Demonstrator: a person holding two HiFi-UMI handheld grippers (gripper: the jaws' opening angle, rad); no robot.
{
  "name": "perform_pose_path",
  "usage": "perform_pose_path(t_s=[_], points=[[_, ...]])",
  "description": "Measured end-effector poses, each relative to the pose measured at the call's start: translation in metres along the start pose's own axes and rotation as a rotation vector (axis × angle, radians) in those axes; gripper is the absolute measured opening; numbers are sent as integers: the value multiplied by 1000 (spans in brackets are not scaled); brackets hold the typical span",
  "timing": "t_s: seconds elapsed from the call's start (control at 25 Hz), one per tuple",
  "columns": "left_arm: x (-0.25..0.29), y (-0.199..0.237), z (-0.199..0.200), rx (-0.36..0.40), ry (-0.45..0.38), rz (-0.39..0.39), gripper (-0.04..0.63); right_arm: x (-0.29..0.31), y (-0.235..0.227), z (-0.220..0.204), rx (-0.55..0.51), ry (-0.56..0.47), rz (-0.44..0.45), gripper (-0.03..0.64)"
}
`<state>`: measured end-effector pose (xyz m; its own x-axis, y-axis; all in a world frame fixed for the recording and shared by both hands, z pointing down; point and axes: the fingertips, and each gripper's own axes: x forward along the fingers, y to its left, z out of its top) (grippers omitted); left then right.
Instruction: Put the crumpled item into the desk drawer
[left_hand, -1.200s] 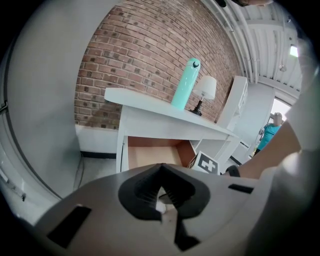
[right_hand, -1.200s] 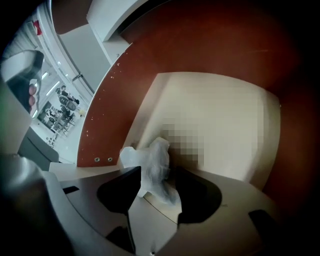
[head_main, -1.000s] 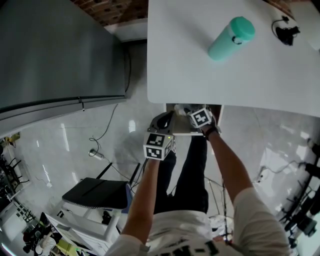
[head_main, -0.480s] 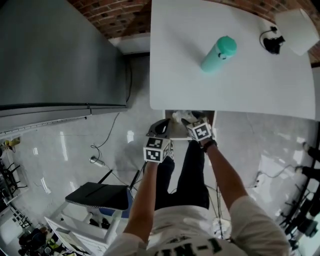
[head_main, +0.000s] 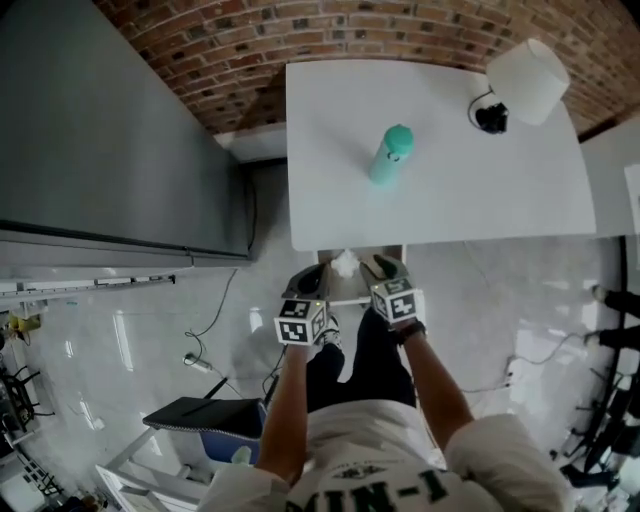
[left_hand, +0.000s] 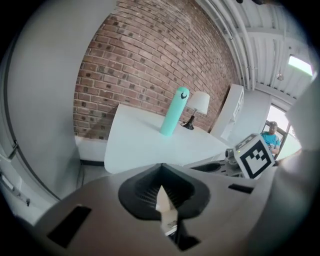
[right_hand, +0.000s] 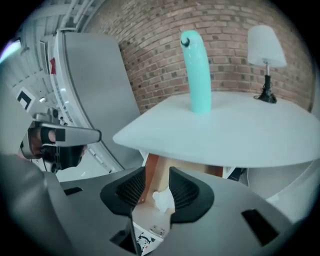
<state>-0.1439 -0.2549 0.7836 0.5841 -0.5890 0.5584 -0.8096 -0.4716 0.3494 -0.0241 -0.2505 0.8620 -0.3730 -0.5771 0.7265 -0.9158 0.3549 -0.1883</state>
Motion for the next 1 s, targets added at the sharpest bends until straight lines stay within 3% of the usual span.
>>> perform_pose_path(t_s=[0.16, 0.4, 0.6, 1.0], points=[[-13, -7, 39, -13, -66, -9, -5, -51, 5, 63, 19, -125, -45, 97], [-19, -17, 101, 24, -157, -25, -5, -96, -14, 129, 22, -273, -123, 83], [-34, -29, 143, 100, -196, -22, -5, -133, -18, 171, 62, -365, -140, 64], [-84, -45, 256, 241, -372, 48, -5, -203, -10, 280, -10, -598, -206, 29]])
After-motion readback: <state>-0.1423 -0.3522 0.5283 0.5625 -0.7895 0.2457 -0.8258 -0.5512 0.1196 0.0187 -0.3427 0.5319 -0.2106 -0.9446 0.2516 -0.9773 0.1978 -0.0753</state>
